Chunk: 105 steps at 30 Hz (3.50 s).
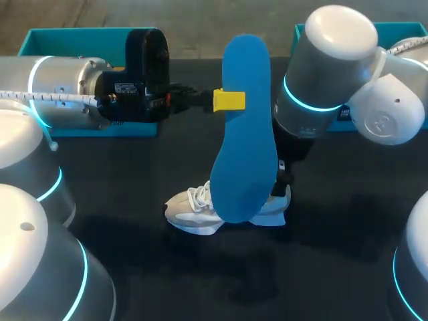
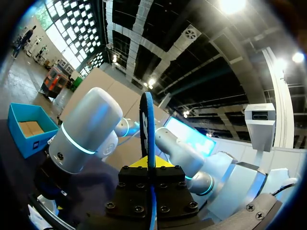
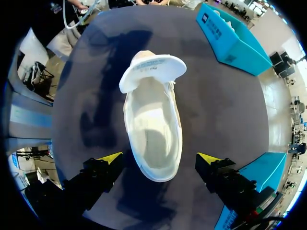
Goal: Take the shoe out of the shoebox, open the shoe tongue, remove and reinsert the insole, then place the shoe into the shoebox
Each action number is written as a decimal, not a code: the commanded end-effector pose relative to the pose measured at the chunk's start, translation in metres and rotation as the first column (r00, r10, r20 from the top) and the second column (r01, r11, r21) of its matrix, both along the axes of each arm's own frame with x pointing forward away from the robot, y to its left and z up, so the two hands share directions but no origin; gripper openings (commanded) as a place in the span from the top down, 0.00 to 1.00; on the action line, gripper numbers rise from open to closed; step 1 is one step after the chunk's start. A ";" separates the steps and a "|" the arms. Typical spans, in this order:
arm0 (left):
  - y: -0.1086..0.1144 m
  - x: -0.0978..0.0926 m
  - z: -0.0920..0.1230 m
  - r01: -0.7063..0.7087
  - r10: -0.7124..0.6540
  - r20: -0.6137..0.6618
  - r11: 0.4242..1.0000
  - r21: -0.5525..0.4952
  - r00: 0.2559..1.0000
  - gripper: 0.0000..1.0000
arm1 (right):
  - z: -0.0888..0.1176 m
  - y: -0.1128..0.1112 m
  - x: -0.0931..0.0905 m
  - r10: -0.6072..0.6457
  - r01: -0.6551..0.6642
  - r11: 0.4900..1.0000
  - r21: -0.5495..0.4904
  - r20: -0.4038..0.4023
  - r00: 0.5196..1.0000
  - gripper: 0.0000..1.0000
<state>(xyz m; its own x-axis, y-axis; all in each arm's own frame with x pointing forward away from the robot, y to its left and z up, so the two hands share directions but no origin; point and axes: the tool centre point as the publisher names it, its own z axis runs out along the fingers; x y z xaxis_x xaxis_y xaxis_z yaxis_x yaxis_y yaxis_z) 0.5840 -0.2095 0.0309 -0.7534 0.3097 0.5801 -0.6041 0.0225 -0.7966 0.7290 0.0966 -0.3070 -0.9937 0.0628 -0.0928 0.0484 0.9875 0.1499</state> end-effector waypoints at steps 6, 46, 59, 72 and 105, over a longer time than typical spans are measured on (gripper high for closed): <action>-0.001 0.000 -0.001 0.000 0.000 0.000 1.000 0.001 1.000 1.00 | -0.001 0.000 -0.001 -0.001 0.001 1.000 -0.001 0.002 1.000 0.00; -0.001 0.000 -0.001 0.000 0.000 0.000 1.000 0.001 1.000 1.00 | -0.070 0.061 0.044 0.066 -0.066 0.998 0.005 -0.102 0.993 0.00; -0.001 0.000 -0.001 0.000 0.000 0.000 1.000 0.001 1.000 1.00 | -0.082 0.052 0.041 0.014 -0.021 0.999 -0.048 -0.133 0.991 0.00; -0.001 0.000 -0.001 0.000 0.000 0.000 1.000 0.001 1.000 1.00 | -0.086 0.051 0.039 0.000 -0.010 0.998 -0.065 -0.165 0.986 1.00; -0.001 0.000 -0.001 0.000 0.000 0.000 1.000 0.001 1.000 1.00 | -0.062 0.058 0.024 -0.129 0.105 0.988 -0.110 -0.248 0.960 1.00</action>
